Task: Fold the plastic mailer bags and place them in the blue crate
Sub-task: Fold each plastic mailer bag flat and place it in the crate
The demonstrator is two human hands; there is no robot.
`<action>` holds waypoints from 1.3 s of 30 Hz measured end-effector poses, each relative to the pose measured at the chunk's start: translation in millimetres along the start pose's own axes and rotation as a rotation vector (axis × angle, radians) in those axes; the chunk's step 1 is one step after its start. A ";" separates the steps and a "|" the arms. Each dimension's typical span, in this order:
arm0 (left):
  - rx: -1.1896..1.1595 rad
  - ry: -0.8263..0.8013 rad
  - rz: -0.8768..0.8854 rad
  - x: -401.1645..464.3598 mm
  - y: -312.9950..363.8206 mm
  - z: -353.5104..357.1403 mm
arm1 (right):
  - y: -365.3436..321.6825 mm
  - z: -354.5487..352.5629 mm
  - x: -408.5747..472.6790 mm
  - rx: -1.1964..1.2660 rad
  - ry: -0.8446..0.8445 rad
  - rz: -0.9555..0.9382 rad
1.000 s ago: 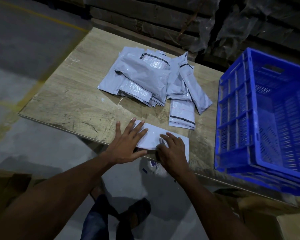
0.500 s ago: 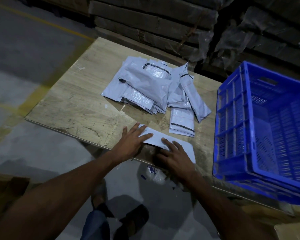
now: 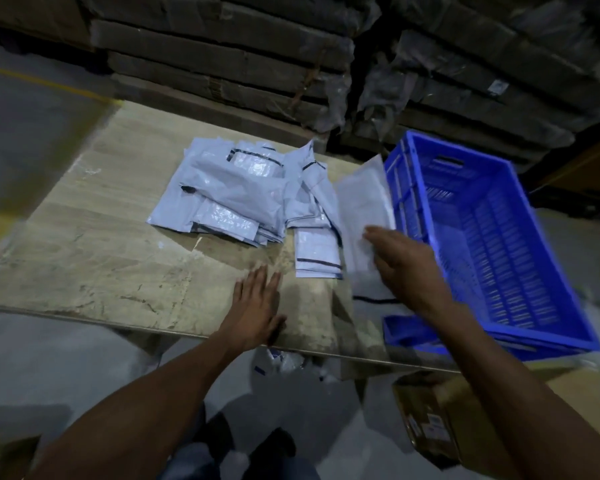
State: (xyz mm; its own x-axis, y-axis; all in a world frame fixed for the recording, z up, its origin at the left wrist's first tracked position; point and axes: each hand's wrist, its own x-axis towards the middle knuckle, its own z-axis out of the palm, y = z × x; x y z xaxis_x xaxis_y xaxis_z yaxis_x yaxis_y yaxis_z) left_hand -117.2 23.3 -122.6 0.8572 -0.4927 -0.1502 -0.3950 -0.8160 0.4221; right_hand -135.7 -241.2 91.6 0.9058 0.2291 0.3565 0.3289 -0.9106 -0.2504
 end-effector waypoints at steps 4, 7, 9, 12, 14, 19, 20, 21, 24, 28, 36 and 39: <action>0.029 -0.125 -0.001 23.3 35.4 -3.5 | 27.9 -61.8 16.7 -0.064 0.155 0.068; -0.021 -0.155 -0.073 43.9 68.0 -5.4 | 60.2 -100.8 22.3 -0.086 0.209 0.107; -0.037 -0.163 -0.134 57.3 92.9 -7.7 | 87.0 -124.0 21.4 -0.101 0.235 0.134; -0.032 -0.225 -0.197 74.9 119.9 -10.4 | 129.5 -144.7 14.2 -0.151 0.193 0.169; 0.014 -0.276 -0.243 80.8 129.5 -8.2 | 155.6 -142.7 3.7 -0.202 0.082 0.208; 0.056 -0.353 -0.340 90.2 132.3 -5.2 | 203.4 -84.6 -26.7 -0.220 -0.226 0.271; 0.063 -0.356 -0.354 91.8 132.6 -4.0 | 210.3 -71.0 -30.0 -0.229 -0.287 0.295; 0.068 -0.357 -0.365 92.6 132.6 -3.2 | 215.2 -57.8 -33.0 -0.237 -0.345 0.314; 0.072 -0.350 -0.387 92.7 134.9 0.2 | 224.5 -23.1 -38.8 -0.267 -0.464 0.328; 0.058 -0.343 -0.411 88.6 140.3 -0.6 | 226.2 7.4 -40.9 -0.265 -0.551 0.239; 0.033 -0.323 -0.412 86.5 145.5 -2.9 | 226.4 18.0 -45.4 -0.113 -0.500 0.110; 0.029 -0.311 -0.410 85.4 145.1 -2.0 | 220.7 15.6 -45.9 -0.042 -0.469 0.114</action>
State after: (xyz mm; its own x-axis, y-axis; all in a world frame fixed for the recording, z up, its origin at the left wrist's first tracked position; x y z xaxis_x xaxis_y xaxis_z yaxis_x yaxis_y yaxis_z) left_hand -100.7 -136.5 -72.4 0.8064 -0.1935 -0.5588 -0.0600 -0.9668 0.2483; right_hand -100.5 -447.3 5.9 0.9615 0.2485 -0.1176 0.2181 -0.9499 -0.2239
